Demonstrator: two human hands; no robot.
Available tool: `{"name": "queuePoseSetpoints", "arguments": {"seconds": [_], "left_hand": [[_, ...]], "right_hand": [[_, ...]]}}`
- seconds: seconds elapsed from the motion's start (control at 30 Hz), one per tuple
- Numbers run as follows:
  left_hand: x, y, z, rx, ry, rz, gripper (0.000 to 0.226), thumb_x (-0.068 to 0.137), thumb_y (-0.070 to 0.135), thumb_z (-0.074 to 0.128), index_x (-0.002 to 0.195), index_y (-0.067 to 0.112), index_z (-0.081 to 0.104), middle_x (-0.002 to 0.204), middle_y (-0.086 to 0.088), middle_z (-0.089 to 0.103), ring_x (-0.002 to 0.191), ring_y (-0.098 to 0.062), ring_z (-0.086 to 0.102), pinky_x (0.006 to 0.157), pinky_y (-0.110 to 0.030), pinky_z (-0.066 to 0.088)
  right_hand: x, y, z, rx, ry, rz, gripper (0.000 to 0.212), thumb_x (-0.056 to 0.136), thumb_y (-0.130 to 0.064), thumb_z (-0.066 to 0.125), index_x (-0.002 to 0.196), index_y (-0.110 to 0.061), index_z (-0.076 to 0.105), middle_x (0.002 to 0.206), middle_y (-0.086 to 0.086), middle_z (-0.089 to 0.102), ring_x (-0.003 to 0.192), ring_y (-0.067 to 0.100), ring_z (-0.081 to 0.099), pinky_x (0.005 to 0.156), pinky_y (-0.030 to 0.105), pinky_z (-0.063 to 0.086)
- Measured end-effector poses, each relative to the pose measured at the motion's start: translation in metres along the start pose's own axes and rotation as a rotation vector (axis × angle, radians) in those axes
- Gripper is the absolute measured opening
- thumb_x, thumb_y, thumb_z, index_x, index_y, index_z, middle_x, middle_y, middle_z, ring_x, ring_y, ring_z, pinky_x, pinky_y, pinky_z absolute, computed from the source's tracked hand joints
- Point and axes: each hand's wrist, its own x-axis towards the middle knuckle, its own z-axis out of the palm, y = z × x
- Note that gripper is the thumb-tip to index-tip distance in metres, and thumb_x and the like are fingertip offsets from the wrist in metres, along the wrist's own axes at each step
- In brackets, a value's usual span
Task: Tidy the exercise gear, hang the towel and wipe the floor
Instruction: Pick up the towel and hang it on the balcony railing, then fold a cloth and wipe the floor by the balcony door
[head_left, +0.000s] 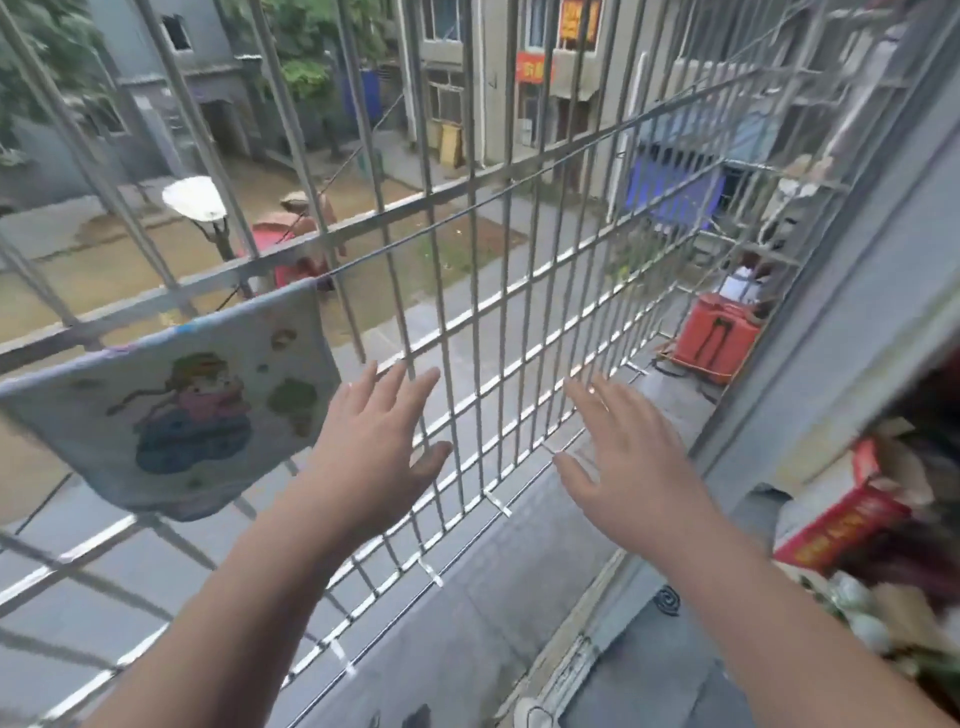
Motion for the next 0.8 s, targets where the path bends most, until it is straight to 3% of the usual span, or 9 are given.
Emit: {"name": "queuePoseSetpoints", "arguments": {"seconds": [0.13, 0.3, 0.43, 0.53, 0.67, 0.8], "left_hand": [[0.005, 0.056, 0.020, -0.020, -0.035, 0.244, 0.073, 0.096, 0.057, 0.041, 0.155, 0.035, 0.005, 0.165, -0.002, 0.006, 0.151, -0.026, -0.005, 0.121, -0.043, 0.001], [-0.009, 0.138, 0.058, -0.016, -0.109, 0.565, 0.073, 0.094, 0.058, 0.041, 0.155, 0.031, 0.010, 0.164, -0.007, 0.014, 0.151, -0.032, 0.003, 0.122, -0.050, 0.010], [-0.039, 0.209, 0.080, -0.048, -0.198, 0.721, 0.074, 0.095, 0.059, 0.040, 0.155, 0.033, 0.006, 0.165, -0.004, 0.010, 0.152, -0.030, 0.000, 0.122, -0.048, 0.010], [-0.067, 0.272, 0.092, -0.038, -0.252, 0.849, 0.076, 0.095, 0.058, 0.041, 0.156, 0.033, 0.004, 0.165, -0.003, 0.007, 0.151, -0.029, -0.001, 0.123, -0.046, 0.005], [-0.110, 0.367, 0.108, -0.020, -0.270, 1.037, 0.074, 0.095, 0.058, 0.040, 0.156, 0.032, 0.005, 0.165, -0.004, 0.008, 0.151, -0.030, -0.001, 0.123, -0.047, 0.006], [-0.170, 0.475, 0.133, -0.042, -0.297, 1.205, 0.073, 0.094, 0.057, 0.041, 0.155, 0.031, 0.009, 0.164, -0.005, 0.012, 0.151, -0.030, 0.000, 0.122, -0.051, 0.009]], "right_hand": [[-0.073, 0.026, -0.003, 0.004, 0.004, 0.224, 0.072, 0.095, -0.057, 0.036, 0.156, -0.038, 0.002, 0.165, -0.007, 0.004, 0.151, 0.019, 0.000, 0.123, 0.044, 0.010], [-0.177, 0.065, -0.014, -0.032, 0.061, 0.484, 0.077, 0.085, -0.063, 0.027, 0.155, -0.034, 0.013, 0.163, -0.001, 0.019, 0.149, 0.025, 0.014, 0.121, 0.047, 0.019], [-0.263, 0.094, -0.024, -0.024, 0.124, 0.676, 0.074, 0.085, -0.060, 0.034, 0.153, -0.036, 0.018, 0.161, -0.002, 0.026, 0.147, 0.025, 0.019, 0.119, 0.047, 0.025], [-0.329, 0.113, -0.034, -0.015, 0.173, 0.810, 0.074, 0.087, -0.056, 0.044, 0.153, -0.034, 0.021, 0.160, 0.000, 0.029, 0.146, 0.026, 0.023, 0.117, 0.048, 0.028], [-0.417, 0.143, -0.050, -0.041, 0.258, 0.936, 0.071, 0.086, -0.054, 0.040, 0.149, -0.023, 0.037, 0.152, 0.005, 0.043, 0.139, 0.032, 0.038, 0.115, 0.045, 0.033], [-0.518, 0.182, -0.066, -0.042, 0.286, 1.081, 0.075, 0.085, -0.058, 0.035, 0.153, -0.026, 0.030, 0.156, 0.003, 0.037, 0.144, 0.029, 0.031, 0.117, 0.045, 0.031]]}}
